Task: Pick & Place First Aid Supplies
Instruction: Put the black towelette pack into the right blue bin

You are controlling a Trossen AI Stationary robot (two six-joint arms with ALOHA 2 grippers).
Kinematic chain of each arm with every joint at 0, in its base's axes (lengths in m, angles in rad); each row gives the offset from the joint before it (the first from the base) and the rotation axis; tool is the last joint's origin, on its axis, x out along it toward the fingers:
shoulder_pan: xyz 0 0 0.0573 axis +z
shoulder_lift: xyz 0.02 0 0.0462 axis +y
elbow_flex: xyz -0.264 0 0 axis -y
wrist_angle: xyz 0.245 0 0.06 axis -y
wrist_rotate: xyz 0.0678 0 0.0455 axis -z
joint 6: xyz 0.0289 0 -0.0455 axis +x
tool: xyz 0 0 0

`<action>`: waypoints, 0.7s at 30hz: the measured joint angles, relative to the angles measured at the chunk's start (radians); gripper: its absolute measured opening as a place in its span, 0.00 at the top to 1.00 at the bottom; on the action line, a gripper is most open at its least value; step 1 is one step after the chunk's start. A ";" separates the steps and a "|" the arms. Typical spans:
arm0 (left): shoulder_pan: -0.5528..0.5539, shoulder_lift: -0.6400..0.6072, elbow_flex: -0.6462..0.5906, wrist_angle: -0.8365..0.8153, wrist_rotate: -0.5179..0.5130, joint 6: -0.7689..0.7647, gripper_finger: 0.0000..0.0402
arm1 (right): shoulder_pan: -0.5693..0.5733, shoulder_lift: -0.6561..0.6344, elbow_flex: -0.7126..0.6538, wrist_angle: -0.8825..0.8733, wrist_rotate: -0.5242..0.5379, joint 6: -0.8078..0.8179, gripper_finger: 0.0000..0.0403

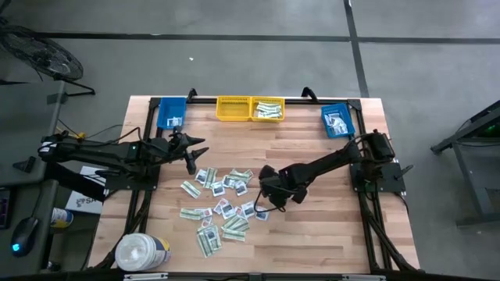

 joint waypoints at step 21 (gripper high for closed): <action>0.000 0.000 0.000 -0.018 -0.011 -0.008 0.59 | -0.004 -0.002 0.002 0.065 -0.142 -0.087 0.61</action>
